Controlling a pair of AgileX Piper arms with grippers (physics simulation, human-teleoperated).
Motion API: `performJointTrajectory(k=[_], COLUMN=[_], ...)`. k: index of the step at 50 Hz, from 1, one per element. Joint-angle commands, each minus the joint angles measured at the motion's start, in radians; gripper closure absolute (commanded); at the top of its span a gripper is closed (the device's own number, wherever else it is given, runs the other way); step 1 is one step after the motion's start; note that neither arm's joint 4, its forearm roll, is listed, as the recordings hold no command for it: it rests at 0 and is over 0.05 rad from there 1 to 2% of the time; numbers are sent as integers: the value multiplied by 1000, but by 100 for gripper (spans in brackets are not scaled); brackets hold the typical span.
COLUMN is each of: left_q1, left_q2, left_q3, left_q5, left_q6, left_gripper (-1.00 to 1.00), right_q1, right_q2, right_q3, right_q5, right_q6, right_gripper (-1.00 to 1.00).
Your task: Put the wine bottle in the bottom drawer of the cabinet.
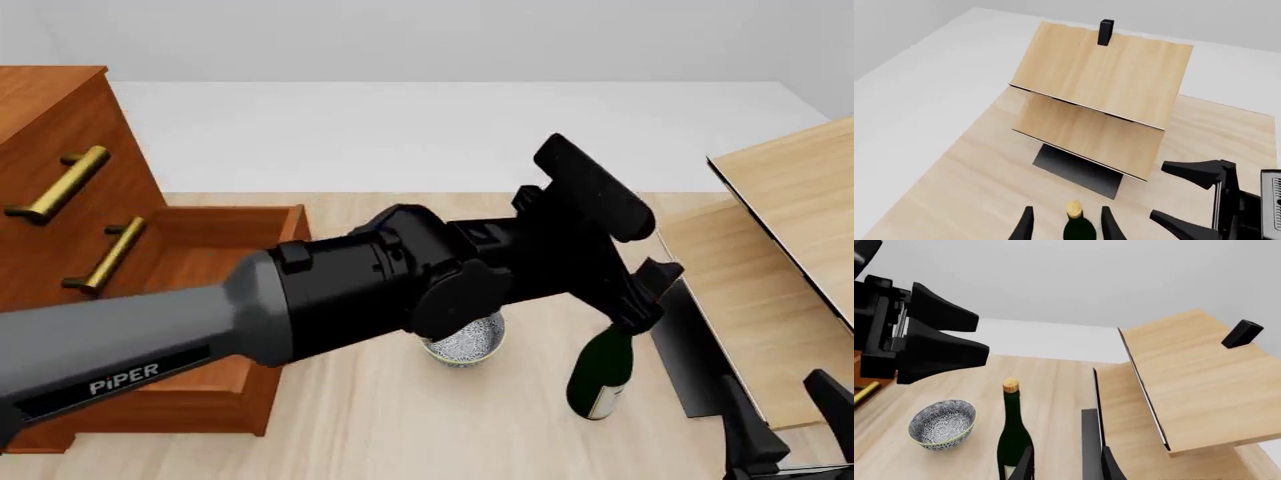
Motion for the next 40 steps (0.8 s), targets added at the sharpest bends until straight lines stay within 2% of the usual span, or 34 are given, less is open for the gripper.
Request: performJointTrajectory(k=[1, 4, 6, 11, 25, 28, 30, 40], left_q1=[-12, -22, -15, -19, -12, -7, -16, -10], left_q2=[65, 75, 91, 102, 135, 141, 144, 156], left_q3=[-44, -53, -60, -56, -47, -53, -39, -12], left_q5=[-6, -7, -6, -18, -47, -48, -60, -96], left_q6=[-10, -25, -7, -23, -11, -38, -13, -21], left_gripper=[-100, -100, -100, -100, -100, -100, -100, -100], right_q1=[-3, -3, -2, -2, -1, -1, 0, 0], right_q2=[-2, -2, -2, 5, 6, 5, 8, 6], right_q3=[0, 0, 0, -1, -1, -1, -1, -1], right_q5=[7, 8, 9, 5, 9, 10, 9, 14], right_q6=[7, 7, 7, 6, 2, 2, 1, -1], right_gripper=[-100, -100, -100, -100, -100, -100, -100, -100])
